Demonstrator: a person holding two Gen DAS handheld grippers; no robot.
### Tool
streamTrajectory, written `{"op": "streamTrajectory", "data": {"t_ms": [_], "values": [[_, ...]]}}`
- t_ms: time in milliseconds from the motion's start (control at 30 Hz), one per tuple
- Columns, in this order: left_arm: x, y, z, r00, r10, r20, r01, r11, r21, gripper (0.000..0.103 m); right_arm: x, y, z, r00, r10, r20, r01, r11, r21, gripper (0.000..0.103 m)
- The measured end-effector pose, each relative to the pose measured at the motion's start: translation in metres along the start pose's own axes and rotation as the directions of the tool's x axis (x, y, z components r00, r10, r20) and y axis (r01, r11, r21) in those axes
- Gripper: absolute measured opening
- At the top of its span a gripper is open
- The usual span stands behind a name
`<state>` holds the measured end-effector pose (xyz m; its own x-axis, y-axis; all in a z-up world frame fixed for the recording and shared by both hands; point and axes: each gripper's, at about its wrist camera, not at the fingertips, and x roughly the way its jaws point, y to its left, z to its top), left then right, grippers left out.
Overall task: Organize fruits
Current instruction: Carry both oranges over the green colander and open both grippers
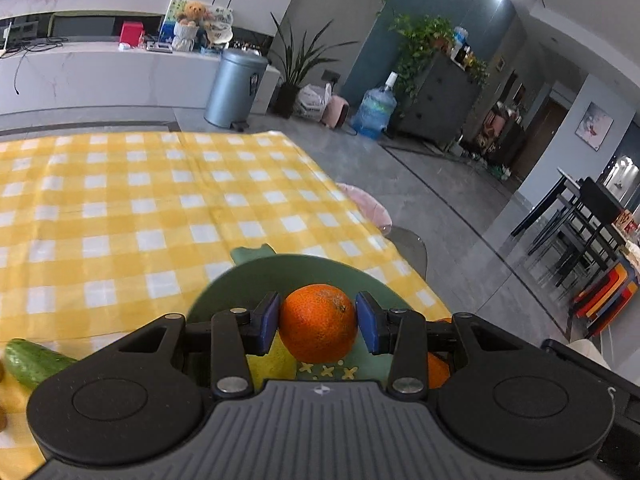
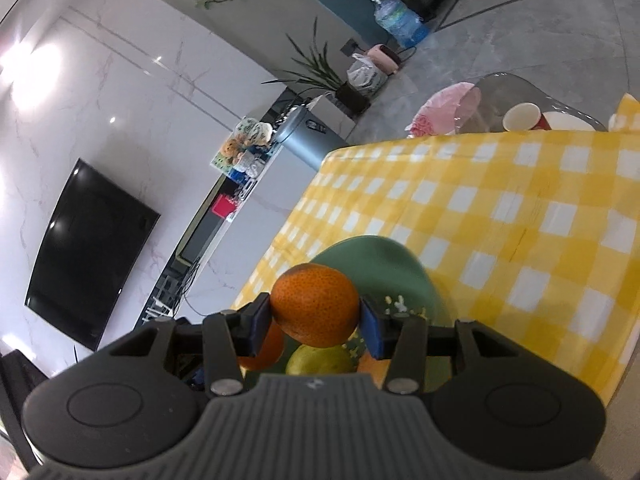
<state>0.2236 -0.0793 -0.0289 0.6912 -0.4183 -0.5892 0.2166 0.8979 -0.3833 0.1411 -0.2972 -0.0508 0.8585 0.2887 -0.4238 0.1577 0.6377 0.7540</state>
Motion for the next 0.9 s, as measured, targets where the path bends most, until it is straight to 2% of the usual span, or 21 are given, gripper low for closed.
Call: {"op": "streamTrajectory", "data": {"t_ms": [100, 233, 367, 633, 833, 900], "values": [[0.006, 0.003, -0.003, 1.0, -0.004, -0.018, 0.004, 1.0, -0.016, 0.047, 0.002, -0.003, 0.0, 1.0, -0.009, -0.008, 0.009, 1.0, 0.014, 0.044], [-0.001, 0.002, -0.001, 0.999, 0.007, 0.05, -0.006, 1.0, -0.027, 0.047, 0.004, -0.003, 0.001, 1.0, -0.015, -0.012, 0.015, 1.0, 0.011, 0.044], [-0.018, 0.004, 0.001, 0.994, 0.006, 0.109, -0.002, 0.999, -0.042, 0.055, 0.008, 0.001, 0.0, 1.0, -0.026, -0.01, 0.026, 1.0, -0.012, 0.044], [-0.044, 0.02, -0.006, 0.989, 0.029, 0.142, -0.019, 0.998, -0.067, 0.062, 0.023, 0.006, 0.0, 0.998, -0.052, -0.02, 0.051, 0.998, -0.047, 0.045], [-0.053, 0.035, -0.01, 0.988, 0.042, 0.148, -0.027, 0.995, -0.101, 0.062, 0.037, 0.023, -0.003, 0.994, -0.103, 0.027, 0.106, 0.98, -0.171, 0.046], [-0.054, 0.039, -0.011, 0.988, 0.041, 0.148, -0.024, 0.993, -0.115, 0.063, 0.042, 0.023, -0.002, 0.997, -0.074, 0.01, 0.075, 0.983, -0.166, 0.053]]}}
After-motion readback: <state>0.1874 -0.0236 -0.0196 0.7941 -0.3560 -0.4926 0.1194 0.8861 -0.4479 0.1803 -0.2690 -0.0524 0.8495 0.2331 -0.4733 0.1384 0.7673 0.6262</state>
